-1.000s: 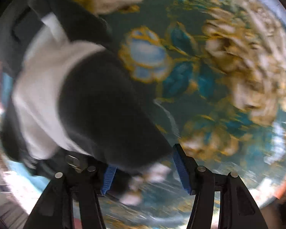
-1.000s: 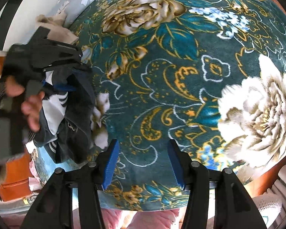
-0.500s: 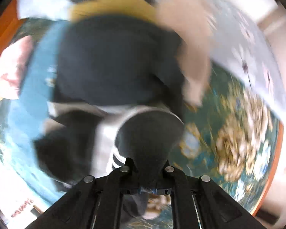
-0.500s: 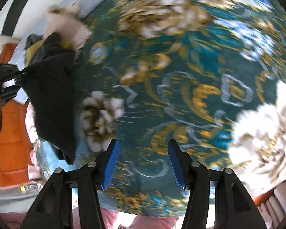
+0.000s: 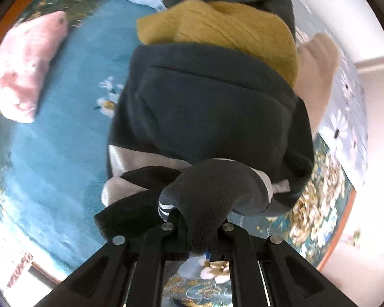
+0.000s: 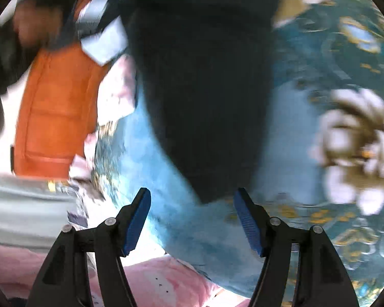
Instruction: Fold clothes
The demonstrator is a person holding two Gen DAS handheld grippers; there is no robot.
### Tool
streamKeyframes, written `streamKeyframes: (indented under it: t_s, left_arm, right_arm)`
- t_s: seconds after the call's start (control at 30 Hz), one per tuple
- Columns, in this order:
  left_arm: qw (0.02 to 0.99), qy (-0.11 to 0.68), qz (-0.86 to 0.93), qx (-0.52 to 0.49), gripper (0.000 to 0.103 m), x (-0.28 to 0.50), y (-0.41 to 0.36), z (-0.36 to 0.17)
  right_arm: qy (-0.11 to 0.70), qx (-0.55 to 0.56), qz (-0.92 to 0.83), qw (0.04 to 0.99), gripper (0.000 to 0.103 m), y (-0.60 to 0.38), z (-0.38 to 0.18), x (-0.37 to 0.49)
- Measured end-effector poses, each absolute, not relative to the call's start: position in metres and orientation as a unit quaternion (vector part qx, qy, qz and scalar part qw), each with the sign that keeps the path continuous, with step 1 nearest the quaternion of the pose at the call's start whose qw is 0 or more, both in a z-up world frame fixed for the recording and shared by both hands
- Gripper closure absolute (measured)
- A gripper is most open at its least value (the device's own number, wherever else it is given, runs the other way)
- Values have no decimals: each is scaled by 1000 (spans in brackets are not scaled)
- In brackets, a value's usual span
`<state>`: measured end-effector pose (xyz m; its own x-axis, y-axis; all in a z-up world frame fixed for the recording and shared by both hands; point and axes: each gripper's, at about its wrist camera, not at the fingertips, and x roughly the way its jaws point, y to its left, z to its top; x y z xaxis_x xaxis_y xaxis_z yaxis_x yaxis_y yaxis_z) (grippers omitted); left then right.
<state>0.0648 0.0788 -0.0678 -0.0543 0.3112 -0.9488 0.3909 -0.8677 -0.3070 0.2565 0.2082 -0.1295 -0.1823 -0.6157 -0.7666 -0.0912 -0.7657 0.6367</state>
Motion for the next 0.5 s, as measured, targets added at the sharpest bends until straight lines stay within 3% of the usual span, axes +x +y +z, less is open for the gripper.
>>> streamKeyframes:
  t_s: [0.17, 0.23, 0.27, 0.3, 0.5]
  left_arm:
    - [-13, 253, -672, 695, 95, 60, 83, -66]
    - [-25, 259, -669, 696, 95, 60, 78, -61]
    - [-29, 262, -669, 695, 95, 60, 75, -58]
    - [-33, 264, -669, 694, 96, 62, 73, -56]
    - [-68, 277, -679, 677, 96, 70, 63, -32]
  right_arm:
    - [-227, 640, -729, 85, 36, 176, -150, 243]
    - [-241, 638, -730, 36, 61, 189, -154, 239]
    - [-257, 629, -734, 14, 83, 202, -150, 238]
    - [-261, 624, -737, -2, 98, 210, -145, 238]
    - [-280, 581, -758, -98, 98, 284, -89, 236]
